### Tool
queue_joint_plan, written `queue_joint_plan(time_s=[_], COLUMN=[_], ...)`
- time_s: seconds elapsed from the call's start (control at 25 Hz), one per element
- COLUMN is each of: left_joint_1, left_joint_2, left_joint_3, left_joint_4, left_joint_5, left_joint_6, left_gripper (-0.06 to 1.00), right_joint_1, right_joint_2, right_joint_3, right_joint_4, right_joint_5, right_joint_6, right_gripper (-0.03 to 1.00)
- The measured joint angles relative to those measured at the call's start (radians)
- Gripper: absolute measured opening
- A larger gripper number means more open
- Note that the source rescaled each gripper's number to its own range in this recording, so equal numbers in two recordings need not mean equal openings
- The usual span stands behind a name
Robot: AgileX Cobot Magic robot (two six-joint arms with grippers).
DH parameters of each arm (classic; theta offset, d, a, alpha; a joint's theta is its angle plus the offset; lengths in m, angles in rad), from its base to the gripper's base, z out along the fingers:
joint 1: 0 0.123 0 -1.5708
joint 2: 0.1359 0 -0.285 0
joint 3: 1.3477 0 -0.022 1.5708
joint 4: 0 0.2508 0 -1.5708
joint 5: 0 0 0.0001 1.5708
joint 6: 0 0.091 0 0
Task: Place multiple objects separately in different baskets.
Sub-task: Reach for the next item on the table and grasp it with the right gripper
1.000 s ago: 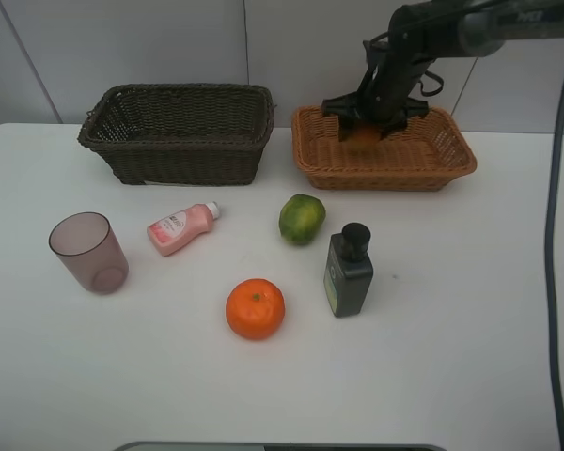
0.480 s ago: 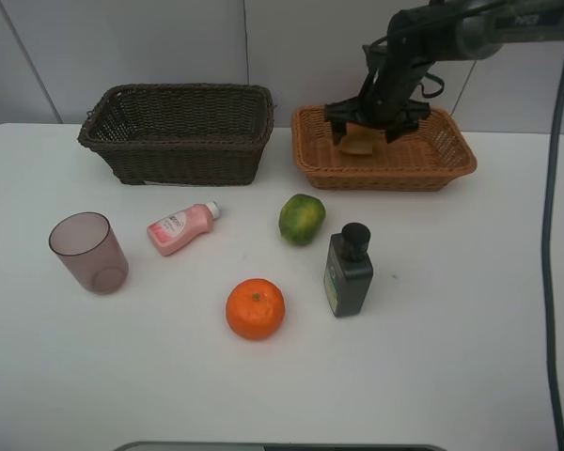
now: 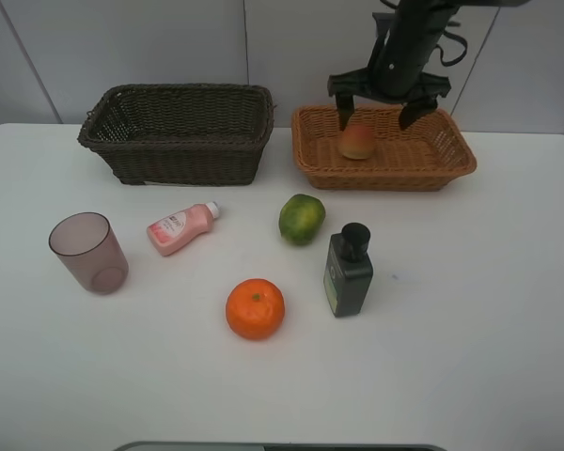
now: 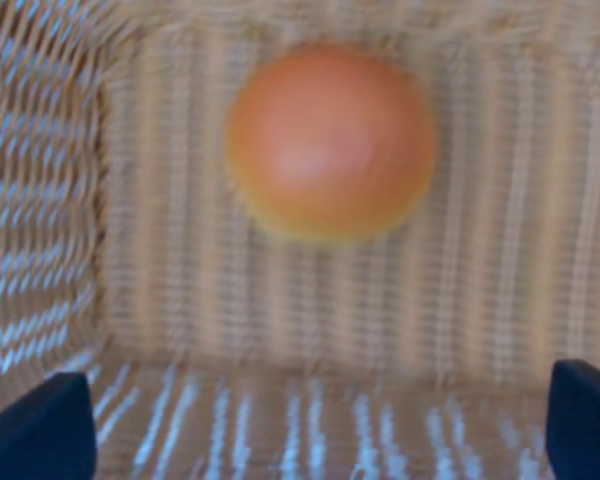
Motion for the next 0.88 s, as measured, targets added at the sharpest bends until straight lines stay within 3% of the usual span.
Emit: queue_joint_plan(time_s=[0.2,0.36,0.64,0.88], left_joint_1=[0.0,0.0,0.0,0.0], left_joint_2=[0.0,0.0,0.0,0.0], left_joint_3=[0.0,0.0,0.0,0.0], left_joint_4=[0.0,0.0,0.0,0.0], left_joint_5=[0.0,0.0,0.0,0.0], left_joint_6=[0.0,0.0,0.0,0.0], left_gripper=[0.92,0.92,0.92,0.92], right_joint_1=[0.034,0.099,0.219,0.288], right_joint_2=[-0.013,-0.013,-0.013,-0.013], right_joint_3=[0.0,0.002,0.003,0.064], right_joint_4=[0.077,0.069,0.02,0.015], right_joint_5=[0.137,0.164,0.152,0.052], right_joint_6=[0.046,0.146,0.335,0.419], right_gripper=[1.0,1.0,1.0,1.0])
